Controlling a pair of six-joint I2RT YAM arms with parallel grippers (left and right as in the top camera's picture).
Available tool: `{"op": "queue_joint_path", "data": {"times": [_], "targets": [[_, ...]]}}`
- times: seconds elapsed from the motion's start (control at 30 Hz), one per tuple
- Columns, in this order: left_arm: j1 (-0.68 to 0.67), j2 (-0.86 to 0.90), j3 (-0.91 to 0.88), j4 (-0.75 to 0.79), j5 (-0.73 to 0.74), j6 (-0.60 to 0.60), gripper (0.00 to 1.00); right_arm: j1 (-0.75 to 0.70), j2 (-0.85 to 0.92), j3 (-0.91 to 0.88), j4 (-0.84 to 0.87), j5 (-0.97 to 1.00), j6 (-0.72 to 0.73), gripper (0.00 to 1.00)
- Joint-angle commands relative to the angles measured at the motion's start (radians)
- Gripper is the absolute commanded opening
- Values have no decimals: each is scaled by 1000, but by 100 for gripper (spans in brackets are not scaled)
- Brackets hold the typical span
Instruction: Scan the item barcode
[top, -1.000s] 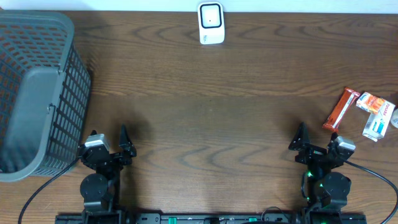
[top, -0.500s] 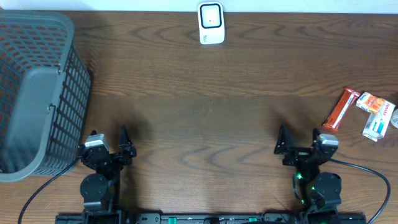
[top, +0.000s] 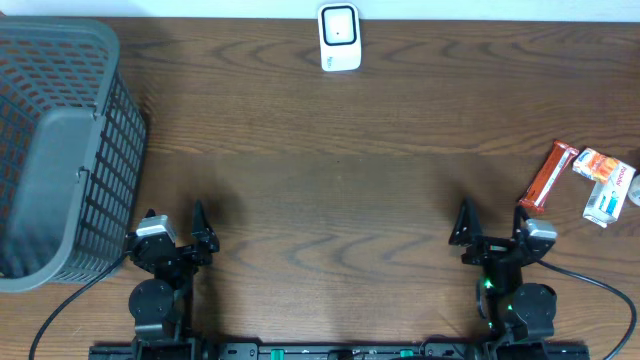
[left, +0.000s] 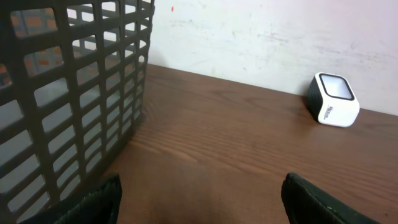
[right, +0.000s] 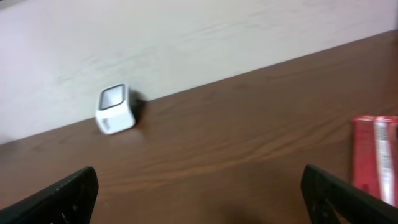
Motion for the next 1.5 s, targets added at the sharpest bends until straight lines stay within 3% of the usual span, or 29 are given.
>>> {"op": "queue_joint_path", "data": {"times": [0.0,0.17,0.47,0.77,1.47], "targets": [[4,-9,-27,-21,-24,-6,82,-66,-8,-2,-3,5,-15,99],[4,-9,-27,-21,-24,-6,83,-150,-8,-2,-3,5,-16,99],[4,-9,-27,-21,-24,-5,82,-166,-8,-2,-2,5,-15,99],[4,-9,-27,-21,-24,-6,83,-317,-8,-2,-2,5,-15,99],[4,-9,-27,-21,-24,-6,82,-322,-8,-2,-2,5,-16,99]]}}
